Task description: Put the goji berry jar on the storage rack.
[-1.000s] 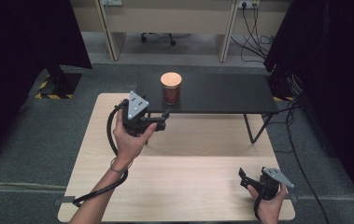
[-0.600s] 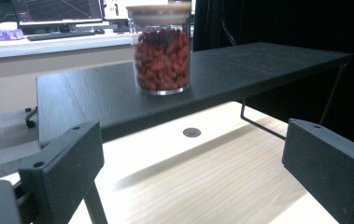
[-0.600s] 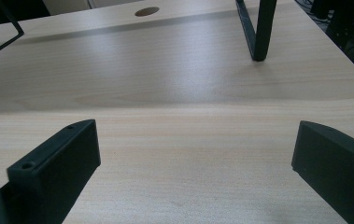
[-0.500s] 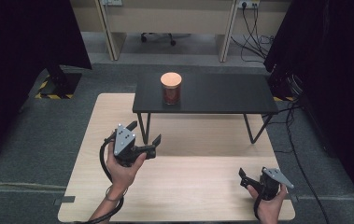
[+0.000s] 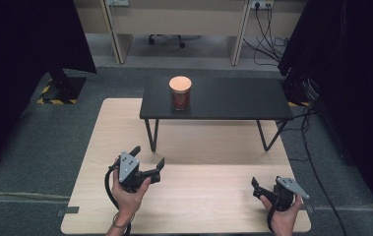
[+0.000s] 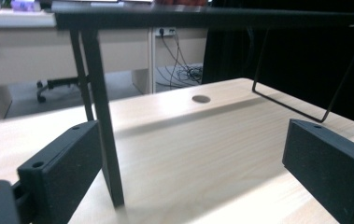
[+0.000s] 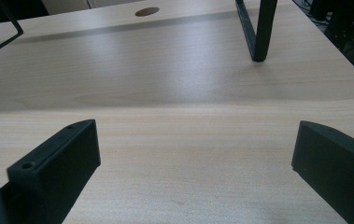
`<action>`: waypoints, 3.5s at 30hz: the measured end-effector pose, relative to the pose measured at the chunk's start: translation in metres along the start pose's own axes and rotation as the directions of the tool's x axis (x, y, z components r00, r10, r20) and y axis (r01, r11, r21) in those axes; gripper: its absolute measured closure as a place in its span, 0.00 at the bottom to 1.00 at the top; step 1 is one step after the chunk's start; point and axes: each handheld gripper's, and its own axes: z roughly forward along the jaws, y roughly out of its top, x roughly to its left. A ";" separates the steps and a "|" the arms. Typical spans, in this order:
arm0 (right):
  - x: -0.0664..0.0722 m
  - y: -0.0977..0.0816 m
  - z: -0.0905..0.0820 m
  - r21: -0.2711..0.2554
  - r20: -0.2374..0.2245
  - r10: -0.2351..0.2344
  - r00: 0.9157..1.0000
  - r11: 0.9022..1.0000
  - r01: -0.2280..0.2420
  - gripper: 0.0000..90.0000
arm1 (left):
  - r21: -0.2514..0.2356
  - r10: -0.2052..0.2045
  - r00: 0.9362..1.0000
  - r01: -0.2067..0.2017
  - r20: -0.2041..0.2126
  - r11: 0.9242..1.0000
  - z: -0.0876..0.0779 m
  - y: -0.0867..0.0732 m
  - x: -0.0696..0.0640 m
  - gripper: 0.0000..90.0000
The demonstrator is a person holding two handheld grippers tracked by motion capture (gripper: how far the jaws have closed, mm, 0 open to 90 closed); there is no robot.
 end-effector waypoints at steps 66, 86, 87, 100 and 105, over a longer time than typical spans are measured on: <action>0.001 -0.001 -0.001 -0.003 0.004 0.005 1.000 1.000 -0.005 0.01 | 0.205 -0.071 0.997 0.076 -0.035 0.976 0.020 -0.045 0.004 0.06; 0.001 0.000 0.000 -0.001 0.006 0.004 1.000 1.000 -0.004 0.01 | 0.203 -0.069 0.997 0.074 -0.031 0.976 0.020 -0.046 0.005 0.06; 0.001 0.000 0.000 0.000 0.005 0.004 1.000 1.000 -0.004 0.01 | 0.203 -0.069 0.997 0.074 -0.031 0.976 0.020 -0.046 0.005 0.06; 0.000 0.000 0.000 0.002 0.003 0.007 1.000 1.000 -0.007 0.01 | 0.202 -0.066 0.997 0.071 -0.029 0.977 0.020 -0.046 0.004 0.06; 0.000 0.000 0.000 0.002 0.003 0.006 1.000 1.000 -0.006 0.01 | 0.202 -0.065 0.997 0.070 -0.029 0.977 0.020 -0.046 0.004 0.06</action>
